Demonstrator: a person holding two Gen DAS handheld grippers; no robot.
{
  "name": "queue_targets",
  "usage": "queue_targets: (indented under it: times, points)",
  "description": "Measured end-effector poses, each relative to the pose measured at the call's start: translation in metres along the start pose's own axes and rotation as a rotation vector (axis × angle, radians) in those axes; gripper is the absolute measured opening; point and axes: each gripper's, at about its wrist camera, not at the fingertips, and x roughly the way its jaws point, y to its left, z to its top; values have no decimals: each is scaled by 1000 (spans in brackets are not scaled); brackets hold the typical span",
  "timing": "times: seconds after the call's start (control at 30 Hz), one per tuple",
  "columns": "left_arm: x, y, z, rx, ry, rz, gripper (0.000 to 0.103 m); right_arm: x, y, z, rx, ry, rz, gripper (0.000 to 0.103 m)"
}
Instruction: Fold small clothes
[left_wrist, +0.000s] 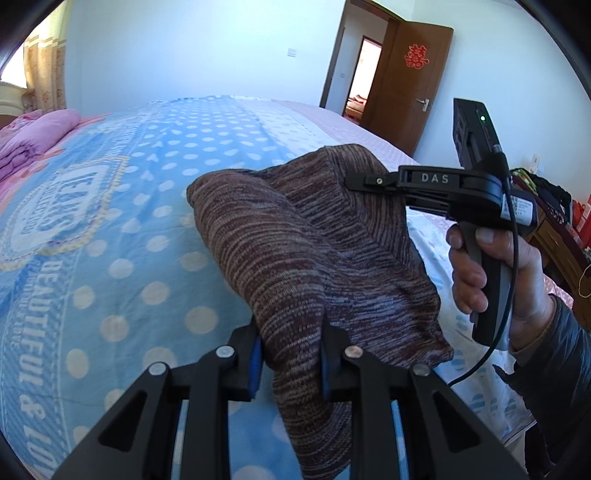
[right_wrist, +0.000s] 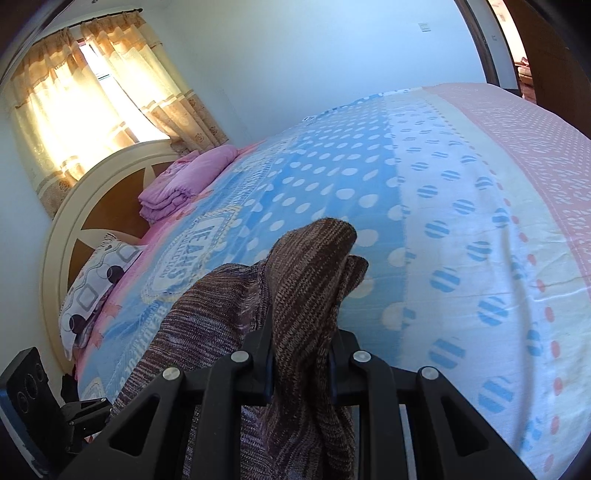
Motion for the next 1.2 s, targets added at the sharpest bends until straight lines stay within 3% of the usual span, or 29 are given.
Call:
queue_targets:
  times: [0.37, 1.2]
  points:
    - [-37, 24, -10, -33, -48, 48, 24, 19, 52, 1, -40, 20, 64, 21]
    - [-108, 88, -60, -64, -62, 209, 24, 89, 183, -26, -168, 134, 228, 21]
